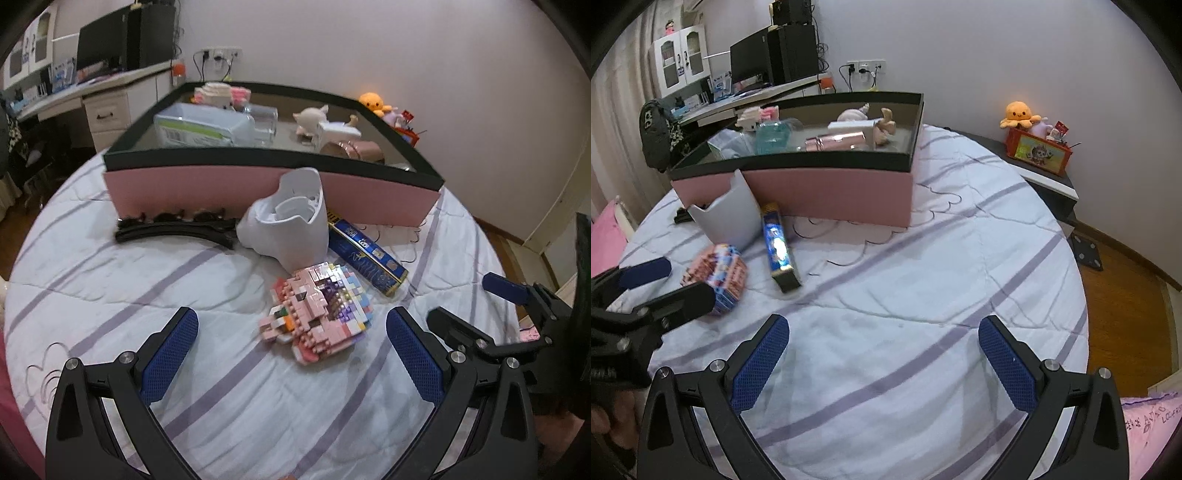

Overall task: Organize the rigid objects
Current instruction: 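Withdraw both tools from the box back over the bed items, then grasp the pink pixel block figure with the left tool while the right tool grasps the blue box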

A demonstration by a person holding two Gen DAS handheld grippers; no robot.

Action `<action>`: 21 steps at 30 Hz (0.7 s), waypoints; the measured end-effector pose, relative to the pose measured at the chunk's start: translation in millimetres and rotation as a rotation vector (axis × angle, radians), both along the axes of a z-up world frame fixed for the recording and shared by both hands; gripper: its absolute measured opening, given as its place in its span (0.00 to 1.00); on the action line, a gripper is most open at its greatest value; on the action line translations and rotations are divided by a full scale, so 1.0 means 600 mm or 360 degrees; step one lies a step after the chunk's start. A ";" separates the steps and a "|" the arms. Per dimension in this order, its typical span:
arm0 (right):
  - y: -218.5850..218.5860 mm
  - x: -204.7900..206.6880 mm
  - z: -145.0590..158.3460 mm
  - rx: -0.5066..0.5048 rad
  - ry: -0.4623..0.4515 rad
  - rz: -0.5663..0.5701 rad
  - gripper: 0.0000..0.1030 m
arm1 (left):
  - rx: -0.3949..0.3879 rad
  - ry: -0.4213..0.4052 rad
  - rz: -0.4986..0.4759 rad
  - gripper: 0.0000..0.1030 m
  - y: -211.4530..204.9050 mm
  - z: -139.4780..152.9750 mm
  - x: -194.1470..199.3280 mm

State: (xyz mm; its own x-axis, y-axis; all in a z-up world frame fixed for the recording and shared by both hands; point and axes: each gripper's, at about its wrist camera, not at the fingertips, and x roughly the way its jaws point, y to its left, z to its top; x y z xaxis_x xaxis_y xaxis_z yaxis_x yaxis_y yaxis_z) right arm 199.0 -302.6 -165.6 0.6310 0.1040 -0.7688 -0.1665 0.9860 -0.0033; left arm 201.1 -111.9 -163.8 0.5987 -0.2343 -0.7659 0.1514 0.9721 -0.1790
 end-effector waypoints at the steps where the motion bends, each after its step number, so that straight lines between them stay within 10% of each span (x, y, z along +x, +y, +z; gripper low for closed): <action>1: -0.001 0.001 -0.001 0.0001 0.0004 0.0008 1.00 | 0.0009 0.0022 0.0009 1.00 -0.002 -0.005 0.007; 7: -0.017 0.006 -0.001 0.0016 0.0013 0.0010 1.00 | 0.0079 0.0019 -0.0018 0.90 -0.017 -0.012 0.019; 11: -0.011 0.015 0.003 0.0023 0.0005 0.0026 1.00 | 0.0090 -0.0023 -0.0088 0.62 -0.006 -0.005 0.002; 21: 0.084 0.061 -0.003 -0.0021 0.0032 0.0236 0.99 | 0.0035 -0.0046 -0.0044 0.62 0.066 0.003 -0.019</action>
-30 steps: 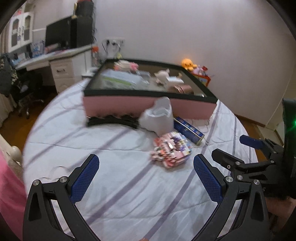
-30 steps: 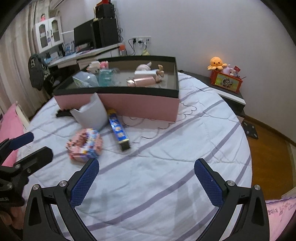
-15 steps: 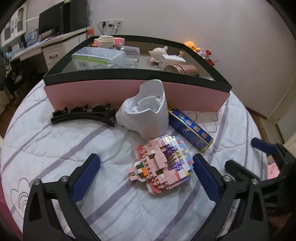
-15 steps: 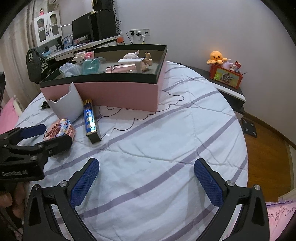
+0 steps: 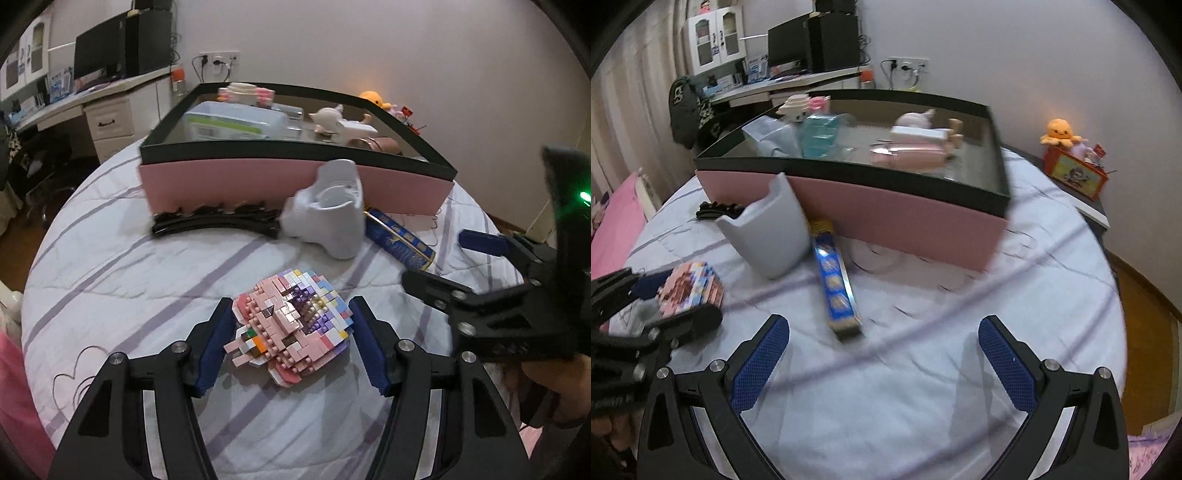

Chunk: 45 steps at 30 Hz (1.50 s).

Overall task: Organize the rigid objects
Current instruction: 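Grasp the pink pixel block figure with the left tool while the right tool grasps the blue box, then carry both items over the pink box and open both tools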

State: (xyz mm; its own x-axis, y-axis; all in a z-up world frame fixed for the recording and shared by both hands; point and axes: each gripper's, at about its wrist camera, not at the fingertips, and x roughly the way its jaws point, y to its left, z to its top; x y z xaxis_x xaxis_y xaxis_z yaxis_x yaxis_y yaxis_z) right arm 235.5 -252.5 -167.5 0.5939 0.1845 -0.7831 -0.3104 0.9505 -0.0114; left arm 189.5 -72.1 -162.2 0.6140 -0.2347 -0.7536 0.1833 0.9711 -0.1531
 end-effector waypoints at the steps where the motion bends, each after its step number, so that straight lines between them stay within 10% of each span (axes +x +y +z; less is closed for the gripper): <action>1: 0.008 0.007 -0.004 -0.0012 0.0010 0.0005 0.99 | -0.0004 -0.0003 0.0008 0.62 0.004 0.000 0.000; 4: 0.025 0.019 -0.009 -0.0067 0.0019 0.0010 0.93 | -0.0018 -0.0008 0.0012 0.62 0.013 -0.001 -0.001; 12: 0.047 0.005 -0.003 -0.0027 -0.0005 0.0145 0.16 | -0.0034 -0.0026 0.0016 0.62 0.014 -0.005 -0.001; 28: -0.012 -0.082 0.052 0.0248 -0.0111 0.0053 0.15 | -0.0097 -0.0147 0.0027 0.62 0.051 0.037 -0.035; 45: -0.006 0.002 0.188 0.0311 -0.0394 0.0065 0.15 | -0.0070 -0.0475 0.0015 0.62 0.064 0.195 0.060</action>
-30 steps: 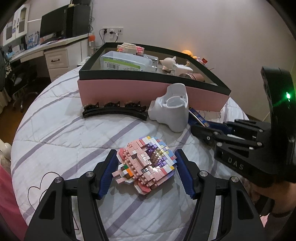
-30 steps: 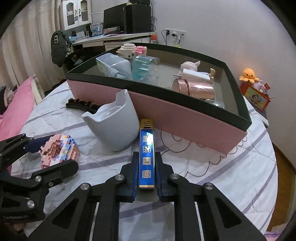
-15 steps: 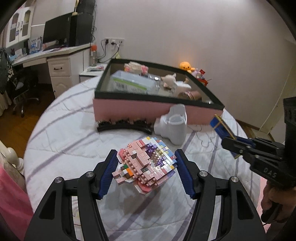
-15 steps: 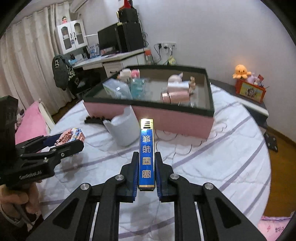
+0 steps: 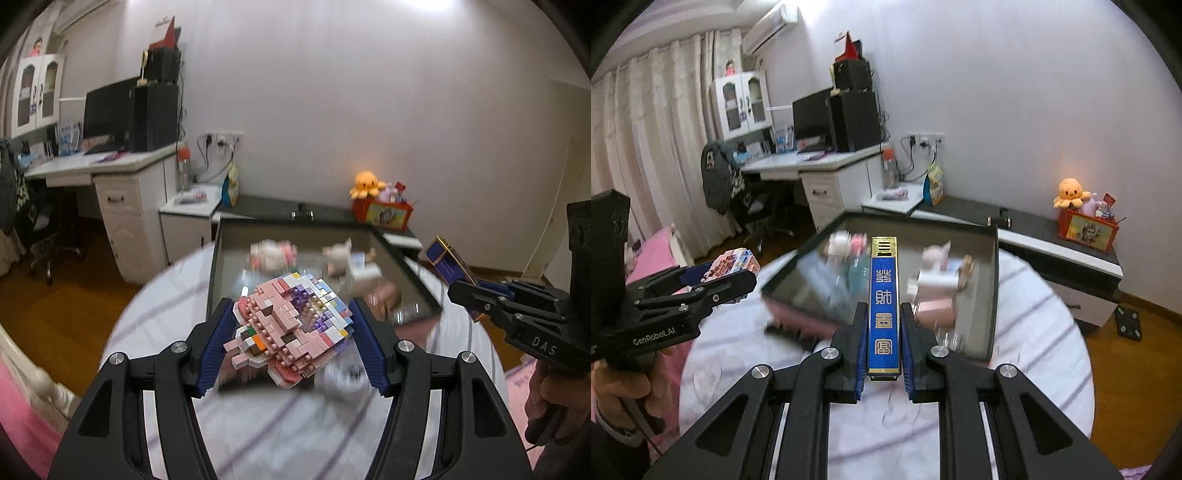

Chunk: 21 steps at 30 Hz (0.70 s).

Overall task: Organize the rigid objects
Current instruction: 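Carry both items over the pink box and open both tools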

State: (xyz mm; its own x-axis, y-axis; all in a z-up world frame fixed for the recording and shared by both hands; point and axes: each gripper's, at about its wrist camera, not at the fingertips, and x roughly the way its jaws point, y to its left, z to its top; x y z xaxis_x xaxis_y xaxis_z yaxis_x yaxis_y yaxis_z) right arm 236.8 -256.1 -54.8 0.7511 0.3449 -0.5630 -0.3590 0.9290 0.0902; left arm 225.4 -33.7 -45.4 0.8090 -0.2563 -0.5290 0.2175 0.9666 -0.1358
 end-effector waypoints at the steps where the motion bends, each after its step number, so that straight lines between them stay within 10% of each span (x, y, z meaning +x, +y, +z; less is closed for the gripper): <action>1: -0.003 0.018 0.010 0.0020 -0.0009 -0.0009 0.15 | 0.0001 -0.0008 -0.0002 0.62 -0.003 0.007 0.012; 12: -0.007 0.150 0.027 0.0033 0.0054 -0.0036 0.15 | 0.0067 -0.0018 -0.0023 0.62 -0.035 0.045 0.167; 21: 0.011 0.271 -0.014 0.0075 0.0255 0.0019 0.15 | 0.0063 0.0234 -0.0017 0.62 -0.032 -0.010 0.338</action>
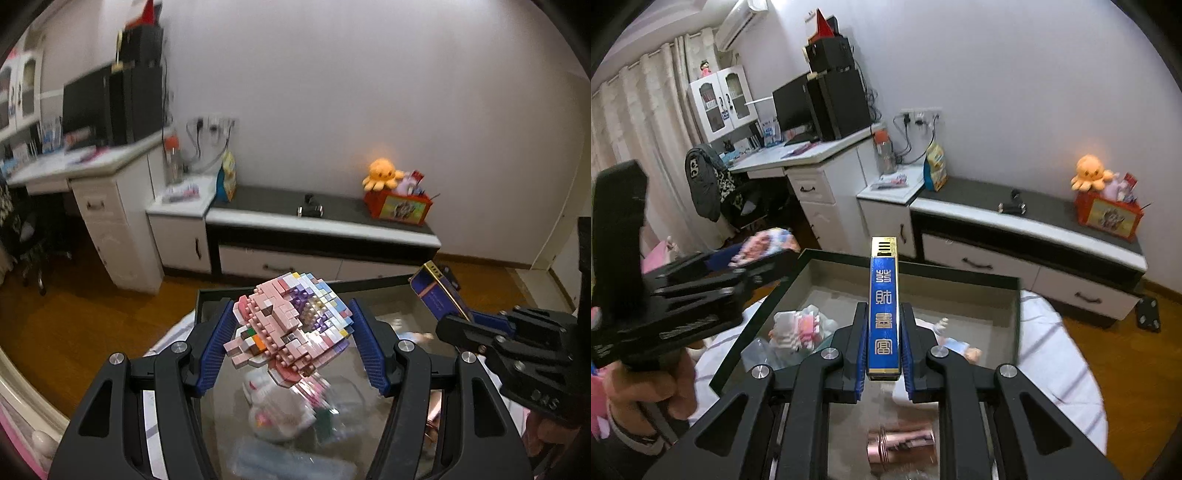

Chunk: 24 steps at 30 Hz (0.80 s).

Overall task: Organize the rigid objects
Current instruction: 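Carry both items over the pink box and open both tools, then withdraw both tools from the box back over the bed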

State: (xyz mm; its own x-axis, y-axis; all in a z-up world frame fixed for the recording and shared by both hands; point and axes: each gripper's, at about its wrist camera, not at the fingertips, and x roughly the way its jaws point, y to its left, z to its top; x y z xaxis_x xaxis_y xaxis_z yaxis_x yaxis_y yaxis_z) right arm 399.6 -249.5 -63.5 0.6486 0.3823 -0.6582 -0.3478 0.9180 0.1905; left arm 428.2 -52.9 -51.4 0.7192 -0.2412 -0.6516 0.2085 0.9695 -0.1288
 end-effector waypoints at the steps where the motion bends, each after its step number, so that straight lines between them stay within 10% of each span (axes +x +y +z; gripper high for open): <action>1: 0.004 0.011 -0.007 -0.0001 0.0024 0.0003 0.15 | 0.0001 0.0038 0.0006 0.62 0.002 -0.011 0.015; 16: 0.031 0.068 -0.072 0.0039 0.0238 0.0003 0.16 | 0.0115 0.0239 0.0076 0.65 0.015 -0.081 0.054; 17: 0.028 0.067 -0.072 0.0074 0.0244 0.0001 0.23 | 0.0128 0.0234 0.0087 0.73 0.016 -0.079 0.049; 20: 0.024 0.053 -0.065 0.0075 0.0213 -0.0038 0.89 | 0.0142 0.0186 0.0111 0.95 0.024 -0.068 0.031; 24: 0.011 0.021 -0.042 0.0099 0.0144 -0.0104 1.00 | 0.0115 0.0132 0.0106 0.98 0.035 -0.045 -0.002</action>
State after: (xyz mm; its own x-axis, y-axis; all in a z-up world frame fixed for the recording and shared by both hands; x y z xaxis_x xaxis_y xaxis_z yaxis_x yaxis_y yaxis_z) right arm 412.4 -243.1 -88.4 0.6125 0.3834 -0.6912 -0.2667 0.9235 0.2759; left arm 426.7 -31.6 -78.3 0.6752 -0.1446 -0.7233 0.1346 0.9883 -0.0719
